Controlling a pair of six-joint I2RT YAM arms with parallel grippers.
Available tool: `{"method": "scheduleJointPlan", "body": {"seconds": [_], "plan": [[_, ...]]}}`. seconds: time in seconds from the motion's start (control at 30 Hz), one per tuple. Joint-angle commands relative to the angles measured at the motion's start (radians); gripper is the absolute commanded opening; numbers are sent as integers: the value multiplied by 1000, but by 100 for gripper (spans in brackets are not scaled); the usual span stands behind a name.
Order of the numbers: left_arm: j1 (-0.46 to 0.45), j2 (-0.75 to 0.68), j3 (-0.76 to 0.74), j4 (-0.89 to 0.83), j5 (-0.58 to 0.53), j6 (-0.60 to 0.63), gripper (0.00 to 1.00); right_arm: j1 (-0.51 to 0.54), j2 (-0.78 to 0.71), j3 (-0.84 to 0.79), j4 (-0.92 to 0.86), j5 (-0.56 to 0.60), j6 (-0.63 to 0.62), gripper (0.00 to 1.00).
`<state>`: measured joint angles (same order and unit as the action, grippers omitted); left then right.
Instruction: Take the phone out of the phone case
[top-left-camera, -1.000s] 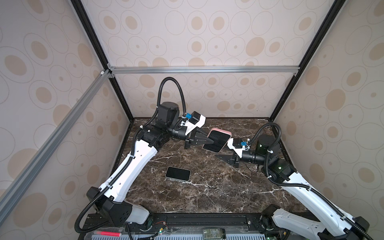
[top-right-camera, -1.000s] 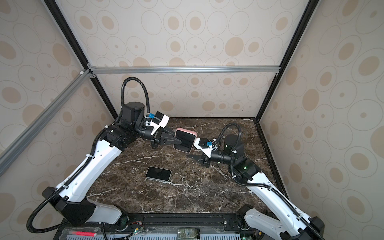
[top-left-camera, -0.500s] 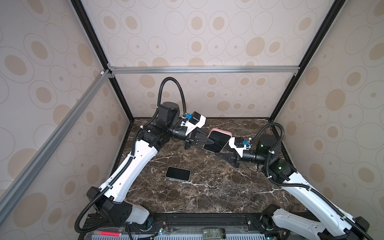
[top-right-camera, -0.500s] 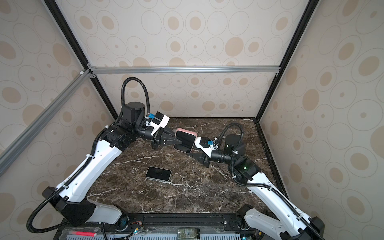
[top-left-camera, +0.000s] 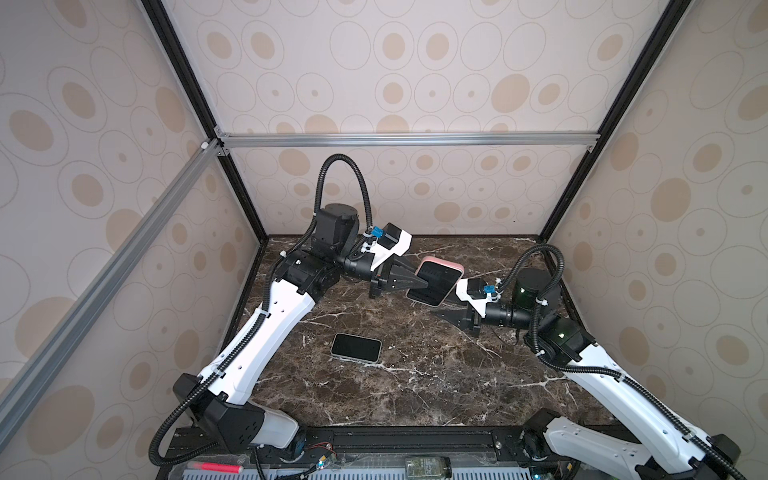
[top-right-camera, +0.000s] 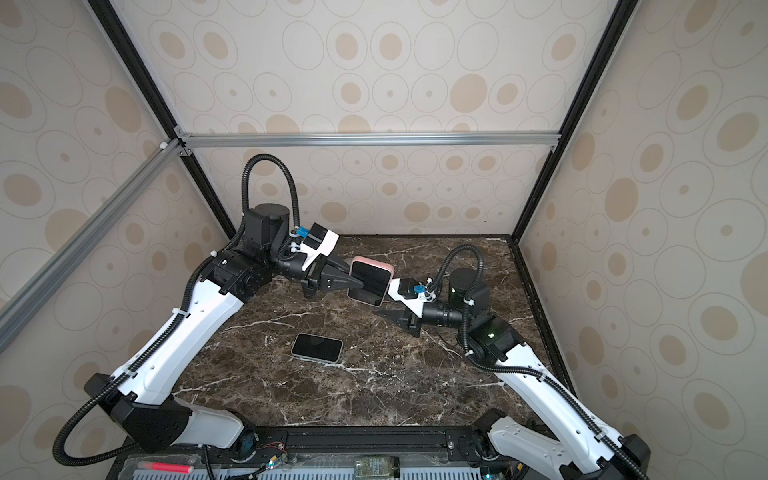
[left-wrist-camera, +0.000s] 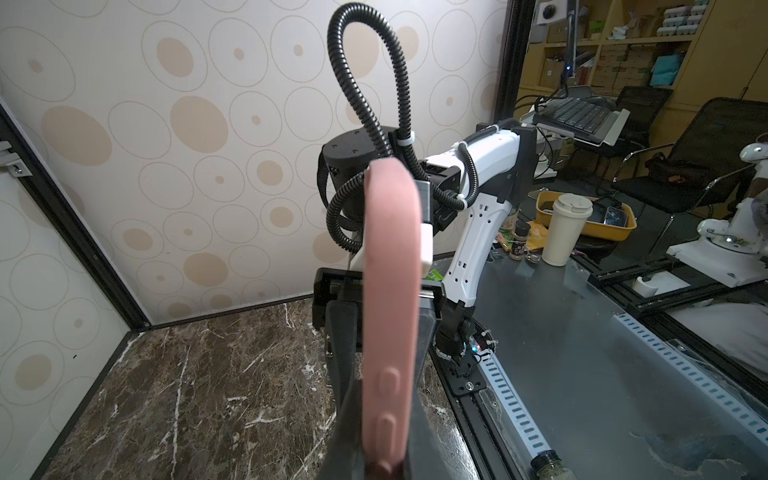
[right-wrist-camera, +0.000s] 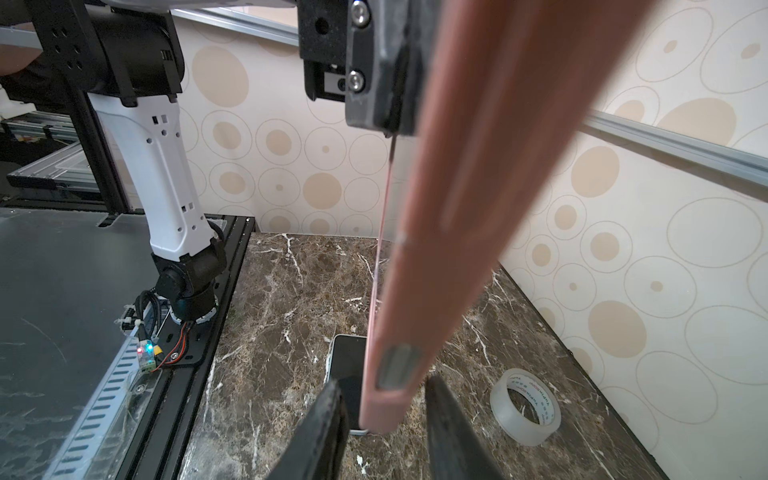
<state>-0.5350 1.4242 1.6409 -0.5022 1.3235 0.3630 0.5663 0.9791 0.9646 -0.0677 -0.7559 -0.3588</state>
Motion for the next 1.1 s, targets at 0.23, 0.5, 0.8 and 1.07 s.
{"method": "scheduleJointPlan", "body": {"seconds": [0.23, 0.5, 0.8, 1.07], "plan": [[-10, -13, 25, 48, 38, -2, 0, -2, -7, 19, 0, -20, -12, 24], [-9, -8, 22, 53, 57, -12, 0, -2, -13, 29, -12, -19, -31, 21], [-10, -1, 16, 52, 57, -34, 0, -2, -9, 47, -22, -25, -91, 19], [-10, 3, 8, 50, 49, -46, 0, -2, 3, 81, -33, -17, -139, 18]]}}
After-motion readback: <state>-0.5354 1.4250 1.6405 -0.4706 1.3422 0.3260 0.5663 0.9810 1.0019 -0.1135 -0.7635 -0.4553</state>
